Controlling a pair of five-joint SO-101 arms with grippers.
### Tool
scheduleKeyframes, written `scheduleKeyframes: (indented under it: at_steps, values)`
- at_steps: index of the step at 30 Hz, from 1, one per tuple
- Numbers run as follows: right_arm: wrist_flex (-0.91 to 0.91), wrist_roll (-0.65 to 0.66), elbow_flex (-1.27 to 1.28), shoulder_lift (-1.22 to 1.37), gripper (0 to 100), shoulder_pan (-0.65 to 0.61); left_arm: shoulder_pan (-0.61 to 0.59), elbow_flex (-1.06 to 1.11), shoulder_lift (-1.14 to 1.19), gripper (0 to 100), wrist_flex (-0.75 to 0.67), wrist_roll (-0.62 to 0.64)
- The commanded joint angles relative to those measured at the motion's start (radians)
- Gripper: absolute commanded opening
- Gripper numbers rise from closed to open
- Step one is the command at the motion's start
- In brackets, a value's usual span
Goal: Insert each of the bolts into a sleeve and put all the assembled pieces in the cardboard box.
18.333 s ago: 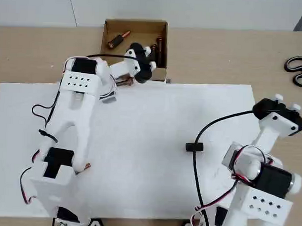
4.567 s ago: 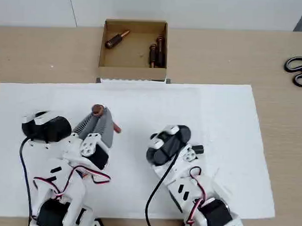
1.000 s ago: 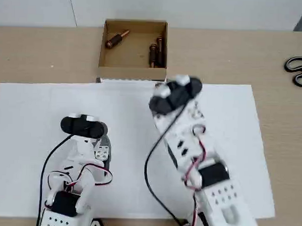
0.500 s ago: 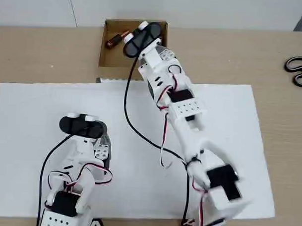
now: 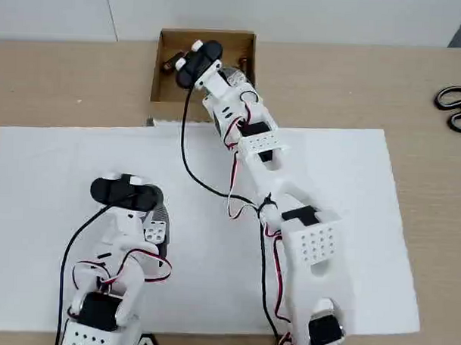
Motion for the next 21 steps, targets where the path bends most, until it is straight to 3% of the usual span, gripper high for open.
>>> scheduleKeyframes:
  at_steps: [1, 13, 16, 19, 21]
  values:
    - [-0.019, 0.031, -0.083, -0.007, 19.2, -0.018, -0.002, -0.004, -0.006, 0, -0.023, 0.000]
    - [0.010, 0.029, -0.083, -0.068, 22.5, -0.016, -0.002, -0.004, -0.006, 0, -0.023, 0.000]
    - [0.147, 0.028, -0.083, -0.179, 15.4, -0.018, -0.002, -0.004, -0.006, 0, -0.023, 0.000]
    - [0.283, 0.028, -0.083, -0.282, 0.8, -0.018, -0.002, -0.004, -0.006, 0, -0.023, 0.000]
    - [0.377, 0.026, -0.083, -0.348, 2.0, -0.013, -0.002, -0.004, -0.006, 0, -0.023, 0.000]
